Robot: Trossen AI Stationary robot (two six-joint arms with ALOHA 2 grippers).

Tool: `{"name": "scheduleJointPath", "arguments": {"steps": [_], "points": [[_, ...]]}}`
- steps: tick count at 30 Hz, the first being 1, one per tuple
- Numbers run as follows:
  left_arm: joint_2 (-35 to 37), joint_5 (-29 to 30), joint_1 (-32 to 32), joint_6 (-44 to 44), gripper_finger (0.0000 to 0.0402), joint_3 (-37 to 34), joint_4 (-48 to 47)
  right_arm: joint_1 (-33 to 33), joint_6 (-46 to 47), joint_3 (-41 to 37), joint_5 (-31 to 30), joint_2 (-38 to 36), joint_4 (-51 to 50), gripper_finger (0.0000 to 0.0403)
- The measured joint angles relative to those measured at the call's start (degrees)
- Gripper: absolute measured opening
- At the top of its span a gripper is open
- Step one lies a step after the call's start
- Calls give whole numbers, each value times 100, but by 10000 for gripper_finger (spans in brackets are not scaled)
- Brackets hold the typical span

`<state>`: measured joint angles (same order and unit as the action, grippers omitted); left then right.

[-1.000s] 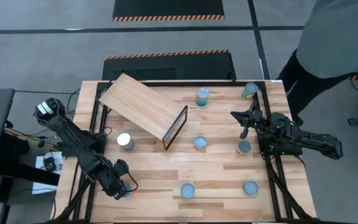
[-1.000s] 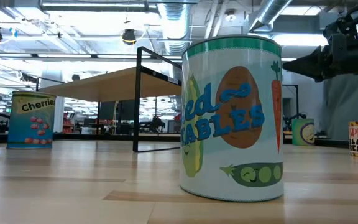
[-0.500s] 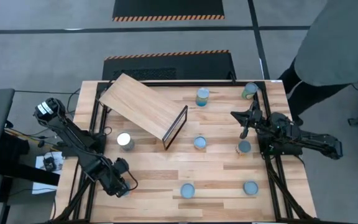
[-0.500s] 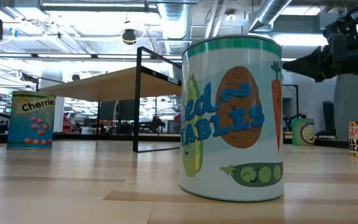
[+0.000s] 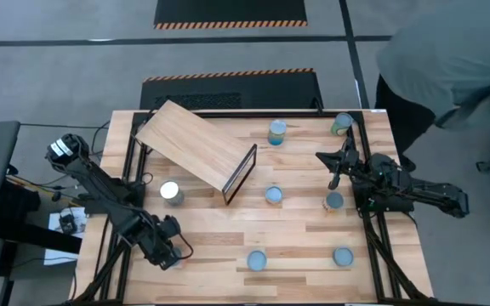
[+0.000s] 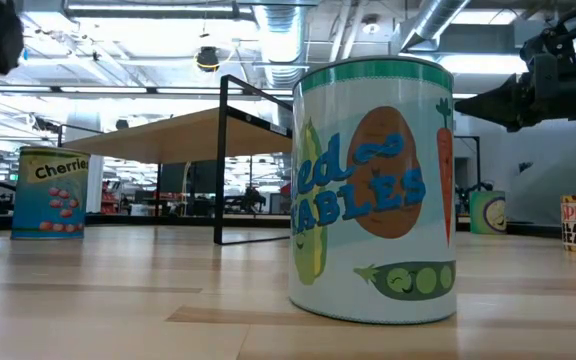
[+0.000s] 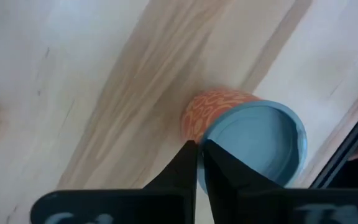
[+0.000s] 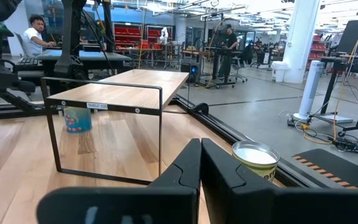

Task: Pick and place cans onto a shelf
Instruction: Put the canned saucy meatballs on the shelf

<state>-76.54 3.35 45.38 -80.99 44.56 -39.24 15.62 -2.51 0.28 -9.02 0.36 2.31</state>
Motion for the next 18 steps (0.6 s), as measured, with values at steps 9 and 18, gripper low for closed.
{"name": "scheduleJointPath", "arguments": {"steps": [9, 18], "points": [[972, 329, -1337, 1328, 3, 813, -563, 2, -2, 0, 0, 0, 4, 33], [1635, 494, -3507, 3014, 2, 2455, -2498, 0, -1, 1, -2, 0, 9, 33]]}}
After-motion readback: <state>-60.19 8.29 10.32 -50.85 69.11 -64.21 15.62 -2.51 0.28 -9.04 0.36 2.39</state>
